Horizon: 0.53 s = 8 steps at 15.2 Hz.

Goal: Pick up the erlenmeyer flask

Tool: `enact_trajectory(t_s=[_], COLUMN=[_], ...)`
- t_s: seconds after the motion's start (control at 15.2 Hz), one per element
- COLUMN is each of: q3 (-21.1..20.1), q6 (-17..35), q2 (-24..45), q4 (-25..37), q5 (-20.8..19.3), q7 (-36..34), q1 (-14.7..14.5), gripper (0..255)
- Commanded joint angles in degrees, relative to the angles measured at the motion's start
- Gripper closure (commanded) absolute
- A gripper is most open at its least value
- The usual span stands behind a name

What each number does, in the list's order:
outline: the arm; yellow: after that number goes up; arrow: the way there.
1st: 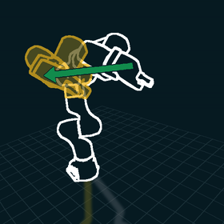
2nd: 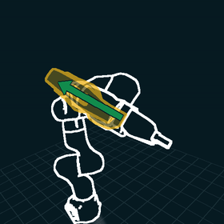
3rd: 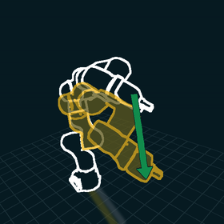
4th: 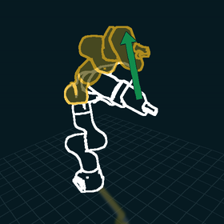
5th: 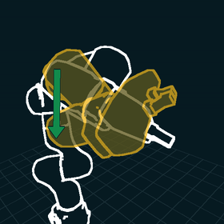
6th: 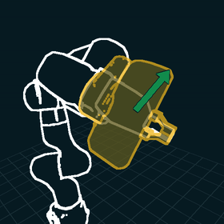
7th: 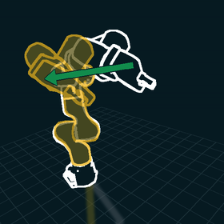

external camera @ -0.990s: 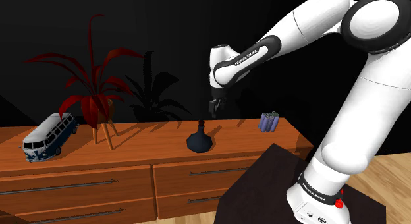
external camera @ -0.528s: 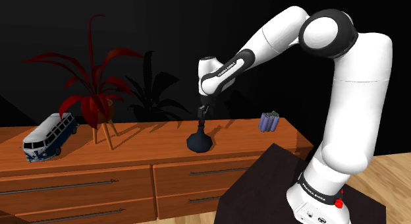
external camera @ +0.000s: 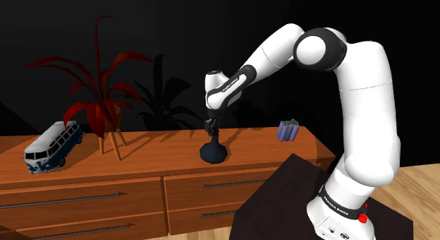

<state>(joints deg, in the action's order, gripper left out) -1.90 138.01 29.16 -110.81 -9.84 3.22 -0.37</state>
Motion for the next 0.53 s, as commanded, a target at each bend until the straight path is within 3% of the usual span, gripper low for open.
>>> enact_trajectory(t_s=[0.0, 0.26, 0.33, 0.46], q3=[0.1, 0.3, 0.3, 0.3], q6=[1.2, 2.6, 2.6, 2.5], q2=[1.1, 2.6, 2.7, 2.7], q4=[-0.1, 0.1, 0.1, 0.2], q5=[-0.2, -0.4, -0.4, -0.4], q7=[-0.2, -0.5, -0.4, -0.4], q1=[0.0, -0.1, -0.1, -0.1], gripper=[0, 0, 255, 255])
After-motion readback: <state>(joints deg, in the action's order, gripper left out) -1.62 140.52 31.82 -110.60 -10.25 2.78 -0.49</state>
